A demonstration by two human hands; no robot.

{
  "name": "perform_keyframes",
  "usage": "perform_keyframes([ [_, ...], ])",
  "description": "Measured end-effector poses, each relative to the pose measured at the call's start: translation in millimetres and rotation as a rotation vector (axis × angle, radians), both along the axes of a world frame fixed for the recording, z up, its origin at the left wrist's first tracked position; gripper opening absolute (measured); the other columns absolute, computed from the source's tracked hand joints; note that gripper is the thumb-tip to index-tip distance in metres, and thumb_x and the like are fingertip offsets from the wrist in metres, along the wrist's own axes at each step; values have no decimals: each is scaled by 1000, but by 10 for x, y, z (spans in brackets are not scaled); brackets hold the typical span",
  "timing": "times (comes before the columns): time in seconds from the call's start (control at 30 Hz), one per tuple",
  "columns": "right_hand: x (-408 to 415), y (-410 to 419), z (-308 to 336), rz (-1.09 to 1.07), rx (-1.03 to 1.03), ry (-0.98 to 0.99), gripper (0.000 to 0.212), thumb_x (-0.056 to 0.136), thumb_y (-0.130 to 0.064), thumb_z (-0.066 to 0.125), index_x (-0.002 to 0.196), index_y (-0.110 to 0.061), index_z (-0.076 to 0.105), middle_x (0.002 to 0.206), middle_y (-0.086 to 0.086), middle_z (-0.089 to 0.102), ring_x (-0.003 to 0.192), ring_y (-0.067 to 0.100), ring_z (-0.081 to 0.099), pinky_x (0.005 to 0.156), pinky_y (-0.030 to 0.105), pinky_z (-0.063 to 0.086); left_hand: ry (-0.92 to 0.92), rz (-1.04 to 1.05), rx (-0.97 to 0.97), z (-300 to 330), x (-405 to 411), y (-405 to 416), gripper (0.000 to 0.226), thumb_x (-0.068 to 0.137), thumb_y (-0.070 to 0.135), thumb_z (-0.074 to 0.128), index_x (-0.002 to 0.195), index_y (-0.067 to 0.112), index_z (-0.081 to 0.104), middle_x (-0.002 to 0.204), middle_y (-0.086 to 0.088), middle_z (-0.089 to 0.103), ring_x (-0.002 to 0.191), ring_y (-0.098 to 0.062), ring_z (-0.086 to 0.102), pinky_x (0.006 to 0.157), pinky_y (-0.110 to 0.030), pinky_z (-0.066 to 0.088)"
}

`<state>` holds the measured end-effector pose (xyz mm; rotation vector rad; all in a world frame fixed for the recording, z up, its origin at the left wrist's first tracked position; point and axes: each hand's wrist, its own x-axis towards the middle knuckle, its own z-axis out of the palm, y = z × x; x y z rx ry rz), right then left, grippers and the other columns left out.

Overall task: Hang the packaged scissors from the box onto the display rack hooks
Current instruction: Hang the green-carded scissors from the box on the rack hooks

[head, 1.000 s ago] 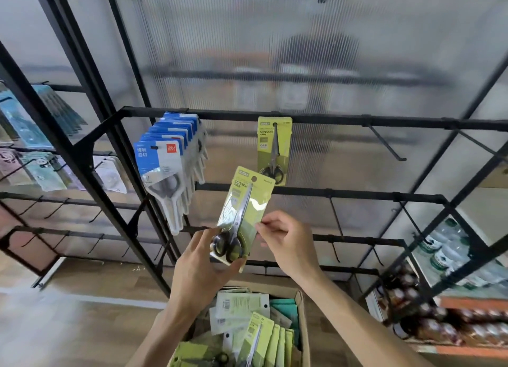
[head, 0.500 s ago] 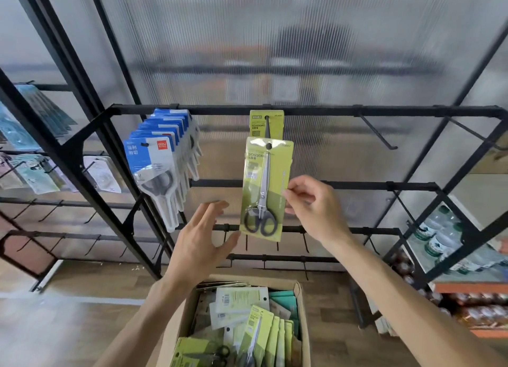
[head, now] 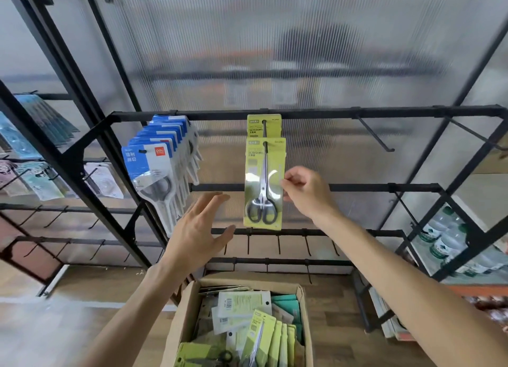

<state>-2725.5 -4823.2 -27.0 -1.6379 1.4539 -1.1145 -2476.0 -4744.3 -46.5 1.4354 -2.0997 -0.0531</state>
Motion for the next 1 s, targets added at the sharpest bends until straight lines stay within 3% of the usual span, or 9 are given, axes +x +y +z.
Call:
perform_keyframes([
  [0.17,126,-666,25,-107,-21,111,5,94,-12,63,95,-17,65,92,-1,70,83,19,70,73,33,60,-40,-1,-38,109,-45,-65,55,88,39,66,138,21,51,137,5,53,121,-18,56,93,-41,54],
  [0.3,151,-997,-28,-177,-74,245,7,93,-9,61,93,-12,66,90,2,67,83,18,64,56,12,36,-66,23,-23,120,35,-40,62,86,35,72,142,22,50,141,4,52,127,-15,52,101,-34,50],
  [0.53,136,-1122,-123,-214,-115,189,3,94,-14,66,92,-12,65,91,3,68,83,17,64,67,21,49,-56,76,51,-101,131,148,63,87,35,70,145,27,44,144,7,49,128,-15,51,97,-33,51],
  [0.63,113,-992,-212,-196,-129,222,19,93,-25,70,104,-11,66,101,2,70,91,17,67,73,20,50,-72,83,93,-247,125,224,65,87,37,68,146,30,42,146,9,47,128,-14,52,98,-31,48],
  [0.77,78,-461,-456,-38,-223,404,38,93,-31,69,125,-10,62,116,4,71,102,19,68,79,23,52,-48,95,167,-502,125,305,69,85,34,70,147,29,41,147,8,47,129,-15,51,102,-34,48],
  [0.87,81,-92,-795,89,-297,576,54,94,-37,67,138,-8,54,134,8,63,118,21,63,96,28,47,-70,100,263,-689,10,285,72,87,40,67,151,35,34,154,7,39,135,-15,44,107,-37,43],
  [1.0,50,211,-1282,213,-284,734,63,93,-37,68,145,-6,47,144,10,55,130,22,56,106,33,47,-127,57,339,-932,-152,216,77,87,47,64,153,39,26,156,4,36,139,-19,41,114,-41,37],
])
